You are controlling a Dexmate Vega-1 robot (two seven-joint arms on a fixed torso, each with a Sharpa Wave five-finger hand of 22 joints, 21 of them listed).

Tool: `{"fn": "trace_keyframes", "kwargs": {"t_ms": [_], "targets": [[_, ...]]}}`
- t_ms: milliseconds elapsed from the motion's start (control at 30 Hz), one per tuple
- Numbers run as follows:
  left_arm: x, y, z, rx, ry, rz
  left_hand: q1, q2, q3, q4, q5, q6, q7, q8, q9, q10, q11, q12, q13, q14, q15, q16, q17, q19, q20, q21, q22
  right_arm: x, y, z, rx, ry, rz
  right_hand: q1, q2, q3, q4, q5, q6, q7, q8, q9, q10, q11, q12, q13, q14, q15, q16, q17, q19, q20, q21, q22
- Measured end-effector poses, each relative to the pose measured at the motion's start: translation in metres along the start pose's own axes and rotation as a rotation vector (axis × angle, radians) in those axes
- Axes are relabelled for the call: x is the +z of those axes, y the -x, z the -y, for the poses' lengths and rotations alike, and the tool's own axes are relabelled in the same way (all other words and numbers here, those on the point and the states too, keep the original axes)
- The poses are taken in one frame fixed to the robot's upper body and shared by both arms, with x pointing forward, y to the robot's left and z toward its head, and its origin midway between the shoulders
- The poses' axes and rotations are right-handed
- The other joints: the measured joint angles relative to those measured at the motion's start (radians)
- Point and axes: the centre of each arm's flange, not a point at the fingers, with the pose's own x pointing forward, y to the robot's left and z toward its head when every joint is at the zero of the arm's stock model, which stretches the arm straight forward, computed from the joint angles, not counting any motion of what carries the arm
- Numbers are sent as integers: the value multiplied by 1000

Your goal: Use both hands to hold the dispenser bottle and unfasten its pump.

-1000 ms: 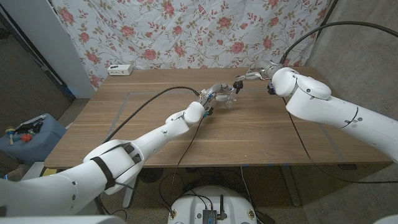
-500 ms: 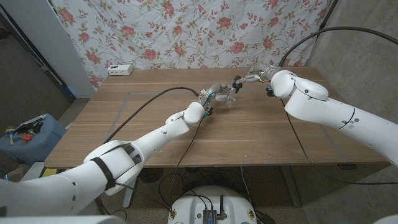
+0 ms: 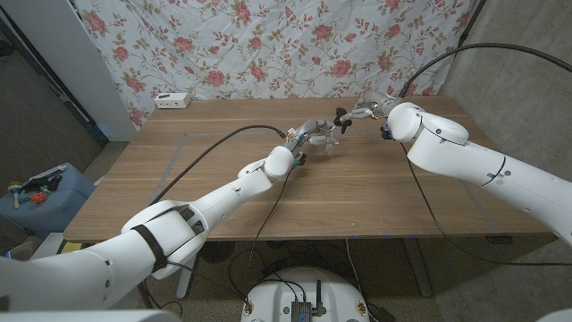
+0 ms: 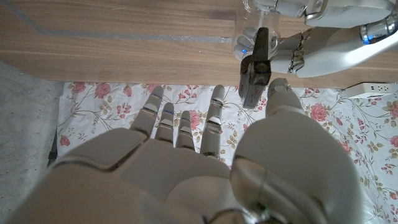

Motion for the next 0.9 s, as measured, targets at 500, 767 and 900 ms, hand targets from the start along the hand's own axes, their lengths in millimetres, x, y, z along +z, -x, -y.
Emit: {"fn": "trace_keyframes", "kwargs": {"t_ms": [500,767,900], "targets": [[1,-3,1,-9,4,4,0,0,0,0,4,0,0,3,0,0,0,-1,0,3,3,-1,3,0,0,0,0,0,-2,-1,-7,-12,19,48,13,32,-32,0,29,-29,22,9,12,-12,0,0,16,-16,4,3,14,0,0,0],[1,-4,2,-16,5,3,0,0,0,0,4,0,0,3,0,0,0,-2,0,3,3,1,5,0,0,0,0,0,-3,-1,-6,-26,36,73,31,49,-48,0,29,-29,26,14,12,-13,0,0,20,-20,4,2,16,-2,0,0],[1,-4,2,-18,7,3,0,0,0,0,4,0,0,3,0,0,0,-5,0,3,3,1,5,0,0,0,0,0,-3,-1,-6,-38,49,90,39,62,-57,0,21,-36,26,18,15,-15,0,0,21,-29,4,2,19,-5,0,0]]}}
